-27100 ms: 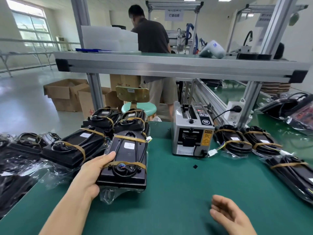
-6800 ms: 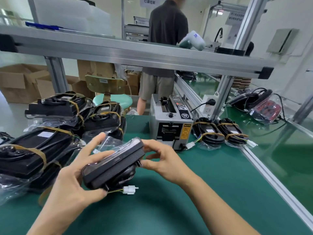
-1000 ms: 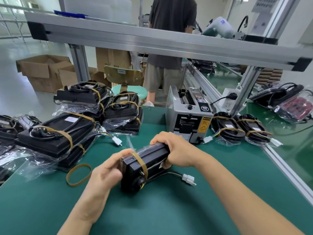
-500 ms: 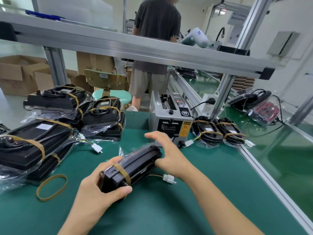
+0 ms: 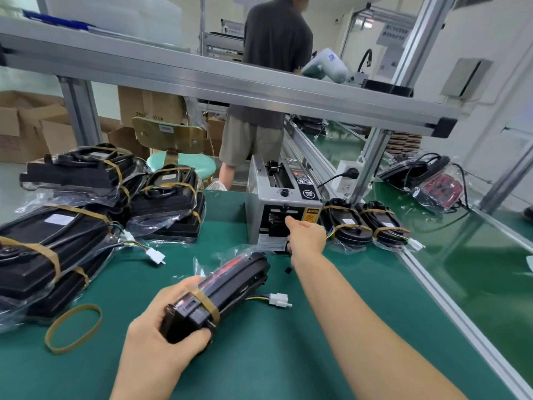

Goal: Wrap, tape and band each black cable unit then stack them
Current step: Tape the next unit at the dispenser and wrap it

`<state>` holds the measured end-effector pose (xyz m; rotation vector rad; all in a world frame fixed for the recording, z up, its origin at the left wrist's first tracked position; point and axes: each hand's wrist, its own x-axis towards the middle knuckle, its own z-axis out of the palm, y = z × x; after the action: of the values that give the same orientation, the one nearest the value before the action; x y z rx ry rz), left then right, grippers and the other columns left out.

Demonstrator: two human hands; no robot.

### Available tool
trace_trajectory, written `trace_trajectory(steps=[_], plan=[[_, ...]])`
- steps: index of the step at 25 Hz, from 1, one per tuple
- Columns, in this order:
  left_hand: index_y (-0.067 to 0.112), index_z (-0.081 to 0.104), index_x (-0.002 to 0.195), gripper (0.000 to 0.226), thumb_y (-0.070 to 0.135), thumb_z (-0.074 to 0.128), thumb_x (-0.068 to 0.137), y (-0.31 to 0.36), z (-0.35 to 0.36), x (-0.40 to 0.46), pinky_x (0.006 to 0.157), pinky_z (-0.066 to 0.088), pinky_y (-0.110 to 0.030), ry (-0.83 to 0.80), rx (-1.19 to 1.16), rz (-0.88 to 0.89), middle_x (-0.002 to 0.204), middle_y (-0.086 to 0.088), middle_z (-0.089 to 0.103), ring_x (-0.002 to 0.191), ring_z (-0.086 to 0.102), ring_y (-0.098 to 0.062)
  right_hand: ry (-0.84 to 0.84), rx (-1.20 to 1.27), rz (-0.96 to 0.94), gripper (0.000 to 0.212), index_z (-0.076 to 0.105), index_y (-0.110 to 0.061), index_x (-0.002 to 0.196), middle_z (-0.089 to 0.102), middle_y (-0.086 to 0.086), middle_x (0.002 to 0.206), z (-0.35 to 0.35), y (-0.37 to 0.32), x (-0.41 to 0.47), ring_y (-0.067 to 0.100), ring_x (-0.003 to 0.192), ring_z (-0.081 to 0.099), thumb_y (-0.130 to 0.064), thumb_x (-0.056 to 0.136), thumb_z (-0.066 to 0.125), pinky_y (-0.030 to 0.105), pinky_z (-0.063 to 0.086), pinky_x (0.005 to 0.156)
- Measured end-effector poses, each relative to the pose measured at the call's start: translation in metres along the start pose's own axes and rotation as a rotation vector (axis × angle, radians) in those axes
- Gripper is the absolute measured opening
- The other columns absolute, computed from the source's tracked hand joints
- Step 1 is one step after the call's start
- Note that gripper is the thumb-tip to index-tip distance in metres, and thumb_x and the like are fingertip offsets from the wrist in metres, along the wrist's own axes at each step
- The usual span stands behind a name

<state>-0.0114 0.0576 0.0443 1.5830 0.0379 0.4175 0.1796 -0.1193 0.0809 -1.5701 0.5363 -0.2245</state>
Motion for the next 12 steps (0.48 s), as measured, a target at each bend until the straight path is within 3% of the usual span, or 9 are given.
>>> trace_trajectory(steps=[2,7,12], plan=[[0.04,0.07,0.097,0.063,0.005,0.071,0.044,0.003,0.006,-0.005,0.075,0.05,-0.012,0.032,0.034,0.034,0.095,0.005,0.072,0.081,0.066,-0.01,0.039,0.036,0.055,0.015,0.068,-0.007,0.084,0.058,0.01,0.08,0.002,-0.004,0.004,0.024,0.072,0.047,-0.021,0.083,0.073,0.035,0.041,0.067],[0.032,0.07,0.1,0.06,0.007,0.07,0.046,0.004,0.007,-0.007,0.073,0.049,-0.017,0.037,0.046,0.019,0.095,0.004,0.071,0.083,0.066,-0.016,0.07,0.213,0.243,0.026,0.052,-0.005,0.064,0.049,0.009,0.061,0.007,-0.017,0.005,0.017,0.04,0.033,-0.006,0.078,0.074,0.016,0.027,0.032],[0.04,0.069,0.098,0.061,0.006,0.069,0.048,0.003,0.006,-0.008,0.07,0.048,-0.013,0.023,0.044,0.028,0.093,0.005,0.071,0.08,0.065,-0.011,-0.038,0.135,0.221,0.03,0.042,-0.014,0.07,0.043,0.001,0.067,0.005,-0.018,-0.003,0.017,0.049,0.038,-0.013,0.085,0.068,0.022,0.035,0.028]])
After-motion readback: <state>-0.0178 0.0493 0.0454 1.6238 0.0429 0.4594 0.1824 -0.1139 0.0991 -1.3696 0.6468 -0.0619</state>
